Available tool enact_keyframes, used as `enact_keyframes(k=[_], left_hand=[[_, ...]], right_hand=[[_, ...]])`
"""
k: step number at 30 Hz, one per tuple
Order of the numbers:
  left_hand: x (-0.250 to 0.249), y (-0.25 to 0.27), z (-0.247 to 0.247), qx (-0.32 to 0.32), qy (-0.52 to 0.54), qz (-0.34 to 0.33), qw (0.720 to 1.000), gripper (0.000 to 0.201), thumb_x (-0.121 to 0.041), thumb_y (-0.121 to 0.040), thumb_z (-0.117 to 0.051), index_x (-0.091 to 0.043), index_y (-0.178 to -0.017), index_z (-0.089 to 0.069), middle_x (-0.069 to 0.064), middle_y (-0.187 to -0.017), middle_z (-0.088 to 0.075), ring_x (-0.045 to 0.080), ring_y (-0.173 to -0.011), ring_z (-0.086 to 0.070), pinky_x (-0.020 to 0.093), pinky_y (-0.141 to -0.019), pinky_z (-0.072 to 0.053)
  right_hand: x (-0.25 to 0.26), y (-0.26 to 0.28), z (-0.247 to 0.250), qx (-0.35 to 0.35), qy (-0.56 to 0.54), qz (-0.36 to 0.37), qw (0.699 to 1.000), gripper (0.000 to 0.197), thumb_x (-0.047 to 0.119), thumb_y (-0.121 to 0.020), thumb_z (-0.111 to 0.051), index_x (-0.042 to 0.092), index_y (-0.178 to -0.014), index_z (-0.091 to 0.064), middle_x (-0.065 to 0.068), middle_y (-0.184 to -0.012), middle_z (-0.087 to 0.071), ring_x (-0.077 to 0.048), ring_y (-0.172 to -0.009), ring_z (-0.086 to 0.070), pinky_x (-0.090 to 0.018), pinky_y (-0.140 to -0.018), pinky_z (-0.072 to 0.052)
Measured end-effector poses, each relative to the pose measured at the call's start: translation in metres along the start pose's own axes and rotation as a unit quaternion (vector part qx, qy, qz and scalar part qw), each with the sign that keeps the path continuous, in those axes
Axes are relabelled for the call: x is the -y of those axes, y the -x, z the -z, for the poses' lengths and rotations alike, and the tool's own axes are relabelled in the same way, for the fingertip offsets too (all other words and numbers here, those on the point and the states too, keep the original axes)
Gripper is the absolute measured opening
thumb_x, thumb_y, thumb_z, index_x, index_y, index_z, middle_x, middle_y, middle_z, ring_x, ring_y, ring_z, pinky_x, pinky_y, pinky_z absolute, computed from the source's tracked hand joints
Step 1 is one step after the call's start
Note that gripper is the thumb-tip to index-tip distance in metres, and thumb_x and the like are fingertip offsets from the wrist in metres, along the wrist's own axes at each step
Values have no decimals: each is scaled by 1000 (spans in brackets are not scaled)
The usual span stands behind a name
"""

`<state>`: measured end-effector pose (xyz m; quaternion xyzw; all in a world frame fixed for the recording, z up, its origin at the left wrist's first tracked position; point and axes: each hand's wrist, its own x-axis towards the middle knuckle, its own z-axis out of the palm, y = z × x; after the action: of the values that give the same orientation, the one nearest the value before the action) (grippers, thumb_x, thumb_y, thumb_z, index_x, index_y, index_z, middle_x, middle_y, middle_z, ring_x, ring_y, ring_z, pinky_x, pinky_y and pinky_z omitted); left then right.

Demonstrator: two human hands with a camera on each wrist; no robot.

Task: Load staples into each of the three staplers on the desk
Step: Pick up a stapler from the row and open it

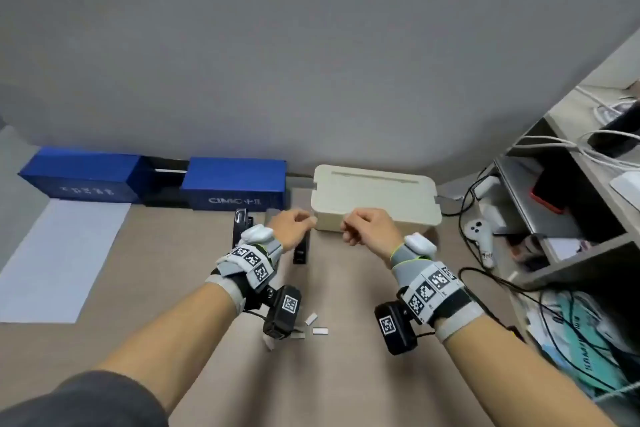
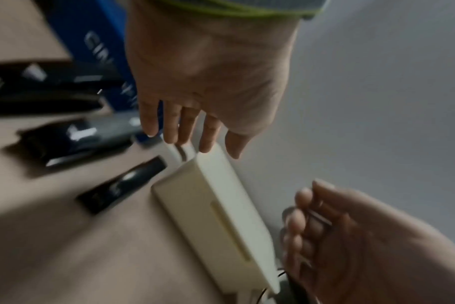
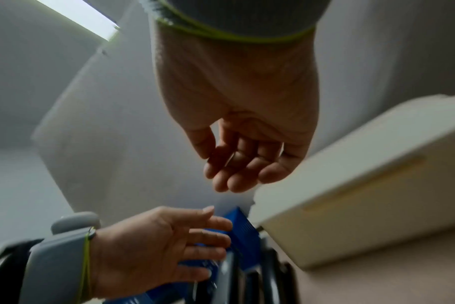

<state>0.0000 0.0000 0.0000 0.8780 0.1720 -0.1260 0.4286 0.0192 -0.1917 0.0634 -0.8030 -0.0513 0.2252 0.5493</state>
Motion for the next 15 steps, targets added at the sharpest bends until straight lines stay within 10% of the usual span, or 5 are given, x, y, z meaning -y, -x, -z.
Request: enact_keyframes(k=[8,11,15], left_hand=[[39,-51,-78,55,-82,151,984,89,-76,-70,-52,-26,-143,-52,15,-160,-29,39,-138,-41,45,-115,-33],[90,-94,-122,37,-81,152,984,87,-81,-47,-52,-23,-110,-70,11,-140,-44,36,-111,-58,45,-102,-46],[44,-44,-99,9,-8,157,988,63,-57,-69,-72,-16,-117,-72,11,-125,-66,30,-97,-65,31,-92,-49]], right_hand=[[-104,-5,18,45,56,-193,979,21,16,-89,-51,17,-70,-62,-5,-65,-64,-8,-43,-53,-12,-41,-37],[-135,-5,29,37,69,-235,969,21,19,-88,-52,19,-70,-61,-4,-66,-64,-10,-46,-54,-13,-41,-37],[-146,-6,34,27,66,-250,966,20,19,-89,-52,19,-71,-60,-4,-66,-64,-13,-49,-54,-13,-39,-37]])
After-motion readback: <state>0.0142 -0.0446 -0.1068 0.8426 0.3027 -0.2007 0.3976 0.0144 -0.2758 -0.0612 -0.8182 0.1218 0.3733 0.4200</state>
